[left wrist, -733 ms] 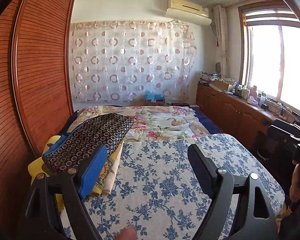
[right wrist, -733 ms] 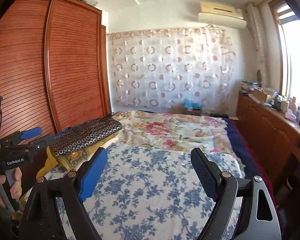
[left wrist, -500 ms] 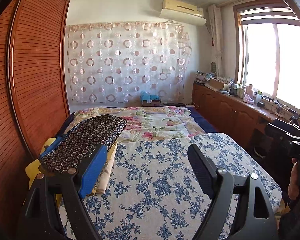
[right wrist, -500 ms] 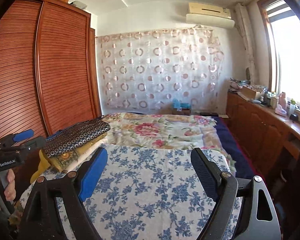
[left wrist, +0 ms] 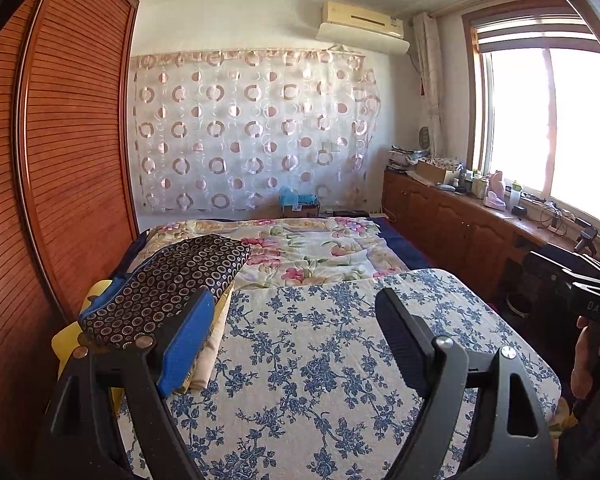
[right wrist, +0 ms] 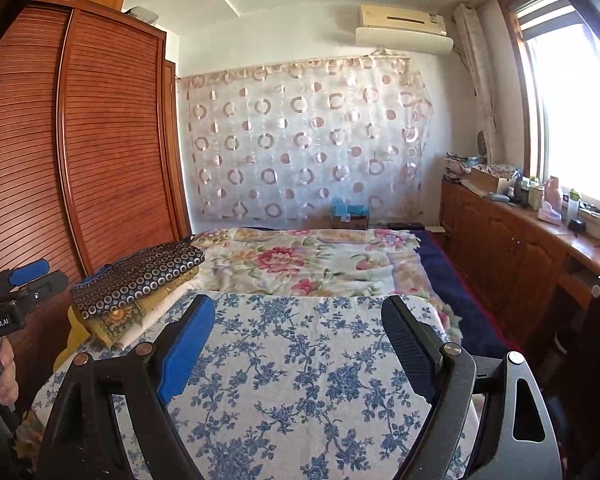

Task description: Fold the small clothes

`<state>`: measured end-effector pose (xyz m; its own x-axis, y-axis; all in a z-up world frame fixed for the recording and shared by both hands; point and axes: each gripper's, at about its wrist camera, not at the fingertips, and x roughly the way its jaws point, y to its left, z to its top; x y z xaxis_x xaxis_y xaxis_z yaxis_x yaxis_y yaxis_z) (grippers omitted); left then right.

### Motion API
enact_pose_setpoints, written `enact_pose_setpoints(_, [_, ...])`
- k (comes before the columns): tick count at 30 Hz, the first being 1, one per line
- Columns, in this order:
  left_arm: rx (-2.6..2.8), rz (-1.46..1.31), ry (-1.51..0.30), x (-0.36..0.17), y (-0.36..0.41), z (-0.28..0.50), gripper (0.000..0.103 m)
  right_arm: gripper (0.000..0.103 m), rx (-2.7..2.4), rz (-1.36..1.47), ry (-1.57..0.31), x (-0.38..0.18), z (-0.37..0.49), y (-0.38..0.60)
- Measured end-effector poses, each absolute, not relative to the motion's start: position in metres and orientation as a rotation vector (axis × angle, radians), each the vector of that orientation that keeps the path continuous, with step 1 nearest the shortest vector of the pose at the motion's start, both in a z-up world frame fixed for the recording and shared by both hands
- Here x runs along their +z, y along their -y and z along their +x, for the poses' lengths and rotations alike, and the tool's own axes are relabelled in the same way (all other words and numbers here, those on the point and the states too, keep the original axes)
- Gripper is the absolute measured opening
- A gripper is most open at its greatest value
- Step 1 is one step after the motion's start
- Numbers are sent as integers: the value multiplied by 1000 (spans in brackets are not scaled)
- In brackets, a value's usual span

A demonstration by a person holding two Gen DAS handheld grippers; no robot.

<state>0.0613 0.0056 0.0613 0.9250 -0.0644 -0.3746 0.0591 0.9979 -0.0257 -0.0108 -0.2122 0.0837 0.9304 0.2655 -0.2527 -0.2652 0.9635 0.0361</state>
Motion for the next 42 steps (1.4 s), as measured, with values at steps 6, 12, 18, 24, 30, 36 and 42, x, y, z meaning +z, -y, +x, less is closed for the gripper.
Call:
enact_pose_setpoints(6, [-61,-14,-387,64,-4,60,83,87,272,4,-262,83,-11,215])
enact_pose_setpoints(12, [-61,-15,-385,64,-4,60,83,87,270,4,-257,81,-5,221])
enact_pose_setpoints(18, [-59,-15,-375,67,-2,59,83,87,270,-5,-253,82,-2,228])
enact_pose_setpoints(24, [-57,-12,-372,68,0,59,83,87,276,-5,-252,80,1,233])
enact_pose_setpoints(30, [-57,-12,-370,69,0,58,83,87,278,-10,-246,78,1,237])
enact_pose_setpoints(36, [-55,-11,-364,73,3,57,83,87,278,-14,-243,78,4,246])
enact_pose_setpoints(42, [-55,-9,-358,74,5,55,83,87,281,-14,-243,77,7,249])
